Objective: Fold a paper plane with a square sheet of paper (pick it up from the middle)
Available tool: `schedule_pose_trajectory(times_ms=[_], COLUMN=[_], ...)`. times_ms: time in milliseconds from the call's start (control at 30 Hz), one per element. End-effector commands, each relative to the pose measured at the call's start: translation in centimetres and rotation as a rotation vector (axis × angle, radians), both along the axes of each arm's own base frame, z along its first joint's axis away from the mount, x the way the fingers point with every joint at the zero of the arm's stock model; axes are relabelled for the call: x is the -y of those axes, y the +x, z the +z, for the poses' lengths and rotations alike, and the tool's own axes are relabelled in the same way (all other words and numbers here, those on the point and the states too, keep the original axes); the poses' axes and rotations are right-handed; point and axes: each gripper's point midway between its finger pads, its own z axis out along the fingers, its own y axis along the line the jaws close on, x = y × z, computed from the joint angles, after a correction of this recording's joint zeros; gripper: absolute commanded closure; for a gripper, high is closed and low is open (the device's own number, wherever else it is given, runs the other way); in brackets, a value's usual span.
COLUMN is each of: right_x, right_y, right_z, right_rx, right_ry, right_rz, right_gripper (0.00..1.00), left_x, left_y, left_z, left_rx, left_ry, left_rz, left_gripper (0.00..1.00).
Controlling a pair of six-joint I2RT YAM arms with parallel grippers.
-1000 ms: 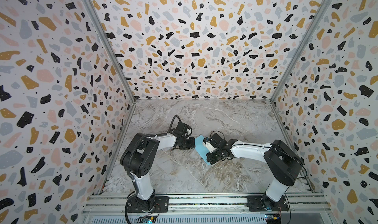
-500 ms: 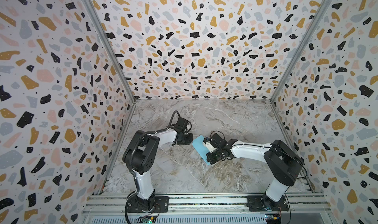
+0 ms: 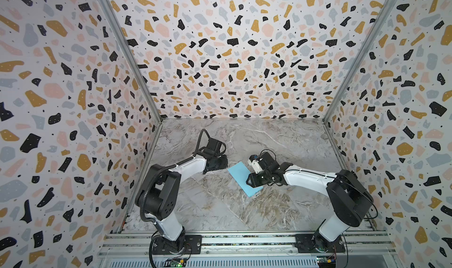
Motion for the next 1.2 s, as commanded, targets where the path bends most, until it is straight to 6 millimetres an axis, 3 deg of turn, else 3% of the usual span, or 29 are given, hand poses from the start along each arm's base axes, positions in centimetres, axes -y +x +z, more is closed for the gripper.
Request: schedule_pose_trajectory(times_ms=[0,133,333,700,900,1033,1167], right_x=[2.2,4.1,5.4,5.5,4.6,4.0,4.7], right_y=[1.1,1.5,0.5,-4.2,-6.0,-5.4,-4.7], right_z=[-0.2,-1.7,-3.4,-5.6,-4.8,-2.9,-2.2], right_rx=[-0.037,-0.082,-0.156,-0.296,-0.34,-0.313,-0.301], right_ry=[0.026,0.01,0.01,0.078,0.189,0.301,0.32], right_rz=[-0.063,-0.088,-0.098,-0.061,-0.074,-0.1,-0.16], right_gripper=[0.5,0.46,0.46,0.48,0.47,0.45,0.43], left_x=[2.1,3.3,3.7,5.5,7.4,8.4,8.0], left_y=[-1.2,-1.9,-2.3,-1.7,-0.2,1.0,2.3], left_z=[0.4,0.1,-1.5,-2.9,-3.0,-2.8,-1.4], left_rx=[-0.008,-0.016,-0.061,-0.095,-0.095,-0.087,-0.043], left_ry=[-0.141,-0.192,-0.188,-0.207,-0.236,-0.259,-0.223], left_rz=[0.015,0.016,0.012,-0.055,-0.122,-0.15,-0.121], left_gripper=[0.63,0.54,0.5,0.61,0.62,0.62,0.59])
